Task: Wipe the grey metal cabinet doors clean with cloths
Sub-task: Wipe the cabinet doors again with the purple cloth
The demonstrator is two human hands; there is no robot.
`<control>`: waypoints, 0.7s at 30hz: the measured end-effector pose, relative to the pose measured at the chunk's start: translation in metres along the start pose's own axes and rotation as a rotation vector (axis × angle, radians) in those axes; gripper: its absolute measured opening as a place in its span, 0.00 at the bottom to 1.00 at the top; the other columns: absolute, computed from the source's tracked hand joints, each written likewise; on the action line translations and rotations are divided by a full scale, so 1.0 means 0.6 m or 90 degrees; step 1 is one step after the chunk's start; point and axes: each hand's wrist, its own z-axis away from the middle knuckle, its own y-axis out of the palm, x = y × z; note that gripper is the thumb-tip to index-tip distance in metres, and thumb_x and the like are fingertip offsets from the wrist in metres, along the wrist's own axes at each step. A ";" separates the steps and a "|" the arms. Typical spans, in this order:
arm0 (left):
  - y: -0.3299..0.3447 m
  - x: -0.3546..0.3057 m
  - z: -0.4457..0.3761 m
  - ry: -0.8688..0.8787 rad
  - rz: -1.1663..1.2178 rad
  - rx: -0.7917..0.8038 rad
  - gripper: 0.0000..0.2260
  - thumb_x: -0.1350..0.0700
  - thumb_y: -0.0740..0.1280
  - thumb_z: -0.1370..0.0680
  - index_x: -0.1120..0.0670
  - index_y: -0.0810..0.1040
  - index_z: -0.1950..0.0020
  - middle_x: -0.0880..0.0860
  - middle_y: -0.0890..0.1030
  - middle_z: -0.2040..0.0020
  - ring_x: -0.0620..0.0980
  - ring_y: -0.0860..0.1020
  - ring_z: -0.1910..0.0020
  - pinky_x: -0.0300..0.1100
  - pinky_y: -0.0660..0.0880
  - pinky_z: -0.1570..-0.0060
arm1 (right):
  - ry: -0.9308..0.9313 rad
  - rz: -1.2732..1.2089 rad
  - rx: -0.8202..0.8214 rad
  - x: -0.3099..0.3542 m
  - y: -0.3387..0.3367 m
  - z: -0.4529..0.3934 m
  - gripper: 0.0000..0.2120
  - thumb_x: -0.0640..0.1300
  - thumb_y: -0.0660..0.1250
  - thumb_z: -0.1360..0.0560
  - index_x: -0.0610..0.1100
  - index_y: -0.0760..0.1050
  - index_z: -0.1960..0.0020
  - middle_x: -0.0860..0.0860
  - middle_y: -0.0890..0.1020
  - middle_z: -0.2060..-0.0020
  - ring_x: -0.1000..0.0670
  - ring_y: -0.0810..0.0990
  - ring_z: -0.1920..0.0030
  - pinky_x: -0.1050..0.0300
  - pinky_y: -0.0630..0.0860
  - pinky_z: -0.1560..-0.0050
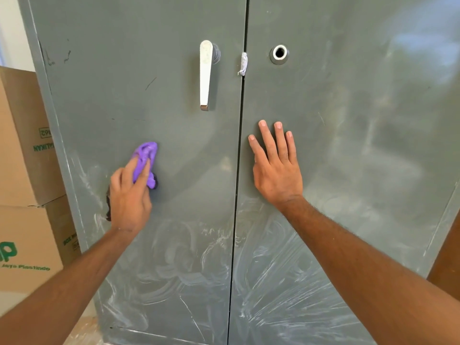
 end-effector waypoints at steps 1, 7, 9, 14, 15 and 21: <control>0.002 -0.003 0.019 0.024 -0.009 0.025 0.27 0.66 0.57 0.21 0.58 0.71 0.22 0.62 0.69 0.25 0.68 0.69 0.40 0.60 0.71 0.36 | 0.000 0.000 0.000 -0.001 0.000 0.000 0.28 0.38 0.61 0.22 0.42 0.68 0.22 0.39 0.63 0.20 0.33 0.60 0.20 0.34 0.57 0.20; -0.025 0.095 0.024 -0.025 -0.050 0.046 0.28 0.73 0.64 0.24 0.60 0.71 0.23 0.66 0.67 0.26 0.72 0.69 0.40 0.66 0.72 0.38 | 0.003 -0.002 -0.014 -0.003 0.002 0.000 0.28 0.37 0.62 0.22 0.42 0.69 0.22 0.39 0.64 0.20 0.33 0.60 0.20 0.34 0.59 0.21; -0.033 0.109 -0.027 -0.119 -0.028 0.005 0.28 0.72 0.64 0.23 0.59 0.70 0.22 0.65 0.67 0.25 0.71 0.68 0.40 0.63 0.71 0.39 | 0.002 -0.001 -0.021 -0.003 0.003 0.001 0.27 0.37 0.62 0.22 0.42 0.69 0.22 0.39 0.64 0.20 0.33 0.61 0.20 0.34 0.59 0.21; -0.036 0.109 0.011 -0.004 -0.055 0.062 0.31 0.73 0.67 0.25 0.61 0.70 0.22 0.64 0.68 0.25 0.70 0.68 0.39 0.63 0.73 0.39 | 0.000 0.000 -0.034 -0.002 0.007 0.003 0.27 0.37 0.62 0.22 0.42 0.69 0.22 0.39 0.64 0.20 0.33 0.61 0.20 0.34 0.59 0.21; -0.042 0.128 0.033 0.031 -0.068 0.100 0.32 0.74 0.69 0.26 0.61 0.70 0.22 0.65 0.68 0.26 0.71 0.68 0.39 0.66 0.73 0.38 | 0.001 0.000 -0.039 -0.003 0.007 0.002 0.27 0.37 0.62 0.22 0.42 0.69 0.23 0.39 0.64 0.20 0.33 0.61 0.20 0.34 0.59 0.21; -0.064 0.198 -0.050 -0.145 -0.004 0.026 0.28 0.72 0.64 0.22 0.59 0.69 0.22 0.66 0.65 0.25 0.72 0.66 0.34 0.64 0.67 0.32 | 0.002 0.006 -0.038 0.000 0.007 0.003 0.27 0.37 0.63 0.22 0.42 0.69 0.23 0.39 0.64 0.20 0.32 0.61 0.21 0.34 0.58 0.21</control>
